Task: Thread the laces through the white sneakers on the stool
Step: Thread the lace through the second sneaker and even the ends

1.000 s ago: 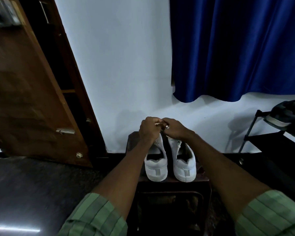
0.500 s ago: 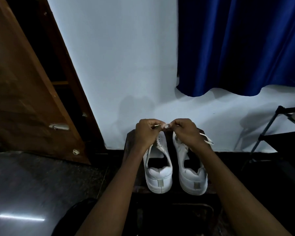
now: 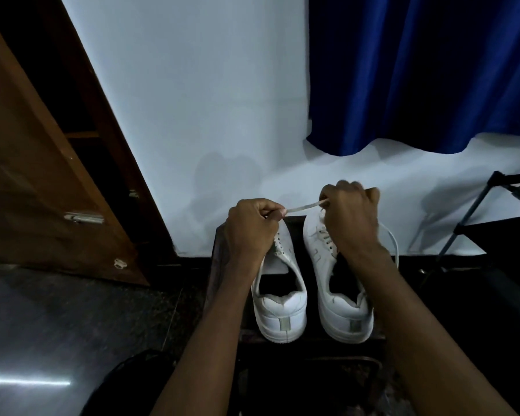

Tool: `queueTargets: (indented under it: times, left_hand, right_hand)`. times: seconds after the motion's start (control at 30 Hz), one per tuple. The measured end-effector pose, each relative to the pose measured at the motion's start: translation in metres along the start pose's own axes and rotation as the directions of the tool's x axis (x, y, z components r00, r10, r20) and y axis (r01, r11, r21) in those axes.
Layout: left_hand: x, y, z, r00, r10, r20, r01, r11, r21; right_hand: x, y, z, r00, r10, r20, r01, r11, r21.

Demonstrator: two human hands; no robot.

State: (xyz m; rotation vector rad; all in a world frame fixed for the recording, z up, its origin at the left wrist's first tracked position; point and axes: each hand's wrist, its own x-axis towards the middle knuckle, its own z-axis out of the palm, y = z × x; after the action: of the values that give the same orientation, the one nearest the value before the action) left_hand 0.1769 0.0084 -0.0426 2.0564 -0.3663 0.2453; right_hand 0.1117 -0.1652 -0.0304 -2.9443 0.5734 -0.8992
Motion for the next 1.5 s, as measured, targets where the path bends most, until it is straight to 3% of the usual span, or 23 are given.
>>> queueTargets:
  times: [0.07,0.1,0.17,0.23,0.33,0.47,0.6,0.9,1.23,1.5]
  left_hand:
    - [-0.001,0.001,0.001,1.000,0.000,-0.004,0.001,1.000,0.013]
    - [-0.001,0.000,0.001,1.000,0.005,0.005,-0.005,1.000,0.008]
    - [0.001,-0.002,0.000,0.999,0.015,0.043,-0.014,0.999,-0.029]
    - [0.004,-0.006,-0.002,0.996,0.029,0.083,-0.023,0.997,-0.071]
    - [0.006,-0.012,-0.005,0.991,0.056,0.123,-0.051,0.998,-0.043]
    - [0.003,-0.021,-0.013,0.976,0.057,0.209,-0.074,0.994,0.075]
    - [0.005,-0.025,-0.022,0.950,0.019,0.311,-0.087,0.974,0.207]
    - [0.007,-0.018,-0.022,0.942,-0.054,0.332,-0.052,0.952,0.302]
    - [-0.002,-0.021,-0.017,0.941,0.005,0.338,-0.024,0.998,0.050]
    - [-0.006,-0.016,-0.013,0.957,-0.019,0.289,-0.001,0.998,0.068]
  right_hand:
    - [-0.002,0.002,0.001,0.999,0.003,0.037,0.000,0.997,-0.077]
    - [-0.003,0.000,0.001,0.995,-0.031,0.094,0.033,0.999,-0.020]
    - [-0.004,-0.012,0.000,0.964,-0.130,0.233,0.062,0.958,0.280]
    - [-0.004,-0.026,-0.001,0.938,-0.197,0.286,0.017,0.848,0.530]
    - [-0.003,-0.037,-0.002,0.942,-0.146,0.301,-0.086,0.765,0.638]
    - [-0.005,-0.034,0.003,0.930,-0.025,0.366,-0.210,0.781,0.588]
    - [-0.014,-0.036,0.014,0.928,-0.001,0.373,-0.162,0.900,0.404]
    - [-0.016,-0.041,0.012,0.938,-0.039,0.345,-0.091,0.931,0.354]
    - [-0.016,-0.039,0.012,0.950,-0.010,0.312,-0.122,0.908,0.401]
    - [-0.015,-0.038,0.014,0.946,-0.017,0.324,-0.138,0.882,0.450]
